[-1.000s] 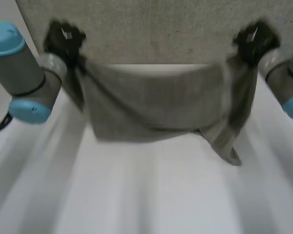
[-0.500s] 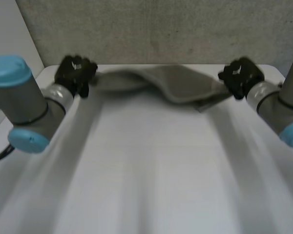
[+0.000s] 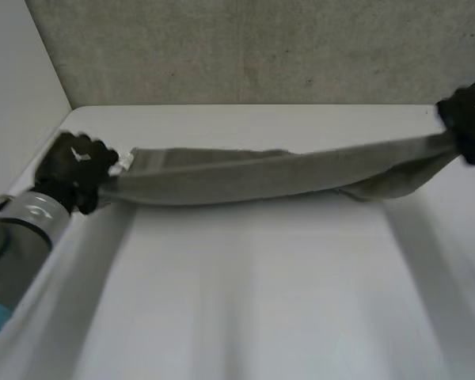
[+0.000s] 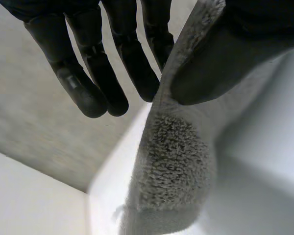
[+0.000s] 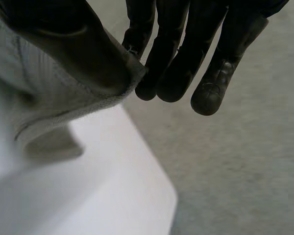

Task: Fold the towel.

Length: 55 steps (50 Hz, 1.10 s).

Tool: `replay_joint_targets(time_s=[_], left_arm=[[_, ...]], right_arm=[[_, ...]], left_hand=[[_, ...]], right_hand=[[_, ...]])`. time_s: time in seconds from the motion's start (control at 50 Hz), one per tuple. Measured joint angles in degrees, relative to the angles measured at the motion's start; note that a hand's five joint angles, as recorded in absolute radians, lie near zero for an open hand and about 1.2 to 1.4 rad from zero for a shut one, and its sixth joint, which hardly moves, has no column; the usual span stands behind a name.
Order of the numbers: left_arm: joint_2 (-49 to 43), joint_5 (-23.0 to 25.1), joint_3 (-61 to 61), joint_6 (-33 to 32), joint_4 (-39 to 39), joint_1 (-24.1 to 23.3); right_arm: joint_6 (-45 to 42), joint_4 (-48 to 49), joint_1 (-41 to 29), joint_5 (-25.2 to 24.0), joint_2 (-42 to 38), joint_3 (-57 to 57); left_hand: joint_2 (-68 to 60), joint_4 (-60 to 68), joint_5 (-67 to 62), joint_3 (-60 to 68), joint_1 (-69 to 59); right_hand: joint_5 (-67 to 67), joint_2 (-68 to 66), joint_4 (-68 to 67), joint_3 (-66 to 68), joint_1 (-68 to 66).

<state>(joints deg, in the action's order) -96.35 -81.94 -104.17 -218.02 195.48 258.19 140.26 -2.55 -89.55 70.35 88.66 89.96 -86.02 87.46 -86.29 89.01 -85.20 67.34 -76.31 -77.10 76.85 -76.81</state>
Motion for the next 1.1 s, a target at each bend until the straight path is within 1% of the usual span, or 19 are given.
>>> replay_joint_targets(time_s=[0.08,0.14,0.2,0.26,0.38,0.44,0.46,0.5,0.56,0.66,0.76,0.84,0.92,1.02,1.1], left_arm=[[7.4,0.7,-1.4,1.3,0.1,0.7],[9.6,1.7,-1.9,2.4,0.1,1.0],[8.9,2.7,-1.9,3.0,0.1,1.1],[5.7,3.4,-1.5,3.2,0.0,0.9],[-6.4,3.4,4.0,2.5,-0.6,-0.2],[-14.4,3.0,9.6,2.1,-1.6,-0.9],[-15.4,3.0,10.5,2.1,-1.8,-1.0],[-20.3,2.7,14.8,1.9,-2.7,-1.5],[-24.7,2.4,19.2,1.9,-3.5,-1.9],[-30.7,2.2,26.1,1.8,-3.8,-2.4],[-36.3,2.0,32.5,1.3,-3.5,-3.1],[-40.5,1.3,37.0,-0.7,-3.0,-3.8],[-44.7,-0.4,41.5,-4.7,-2.3,-4.5],[-47.7,-2.5,44.9,-7.5,-0.6,-4.9],[-48.8,-3.7,46.4,-8.2,1.9,-5.2]], right_arm=[[2.1,-4.7,4.3,-4.7,4.5,-1.7],[2.6,-8.4,6.1,-7.6,4.7,-2.7],[2.2,-11.0,6.4,-9.1,2.7,-3.4],[1.1,-12.7,5.7,-9.3,-0.5,-4.3],[-3.2,-14.5,0.1,-3.6,-11.2,-8.9],[-6.1,-15.5,-3.5,1.6,-18.7,-12.9],[-6.5,-15.6,-4.0,2.3,-19.7,-13.4],[-8.0,-16.1,-5.9,5.4,-24.2,-15.9],[-8.7,-15.8,-7.2,7.5,-28.0,-17.9],[-8.0,-12.4,-8.1,9.2,-32.8,-19.7],[-5.6,-5.6,-8.1,10.8,-35.7,-20.5],[-3.7,0.4,-8.1,12.1,-37.0,-20.9],[-2.3,6.4,-8.1,12.9,-38.7,-21.8],[-1.6,10.5,-8.3,13.2,-41.0,-23.3],[-1.5,12.1,-8.9,13.6,-43.7,-25.7]], left_hand=[[-1.1,0.0,0.0,0.0,0.0],[-1.3,0.0,0.0,0.0,0.0],[-1.3,0.0,0.0,0.0,0.0],[-1.3,0.0,-0.3,0.0,0.0],[-1.3,0.0,-0.3,0.0,0.0],[-1.3,0.0,-0.3,0.0,0.0],[-1.3,0.0,-0.3,0.0,0.0],[-1.3,0.0,-0.3,0.0,0.0],[-1.3,0.0,-0.3,0.0,0.0],[-1.3,0.0,-0.3,0.0,0.0],[-1.3,0.0,-0.3,0.0,0.0],[-1.3,0.0,-0.3,0.0,0.0],[-1.3,0.0,-0.3,0.0,0.0],[-1.3,0.0,-0.3,0.0,0.0],[-1.3,0.0,-0.3,0.0,0.0]], right_hand=[[0.0,0.0,0.0,0.0,0.0],[0.0,0.0,0.0,0.1,0.0],[0.0,0.0,0.0,0.2,0.0],[0.0,0.0,0.0,0.2,0.0],[0.0,0.0,0.0,0.2,0.0],[0.0,0.0,0.0,0.2,0.0],[0.0,0.0,0.0,0.1,0.0],[0.0,0.0,0.0,0.1,0.0],[0.0,0.0,0.0,0.2,0.0],[0.0,0.0,0.0,0.1,0.0],[0.0,0.0,0.0,0.2,0.0],[0.0,0.0,0.0,0.2,0.0],[0.0,0.0,0.0,0.2,0.0],[0.0,0.0,0.0,0.2,0.0],[0.0,0.0,0.0,0.2,0.0]])
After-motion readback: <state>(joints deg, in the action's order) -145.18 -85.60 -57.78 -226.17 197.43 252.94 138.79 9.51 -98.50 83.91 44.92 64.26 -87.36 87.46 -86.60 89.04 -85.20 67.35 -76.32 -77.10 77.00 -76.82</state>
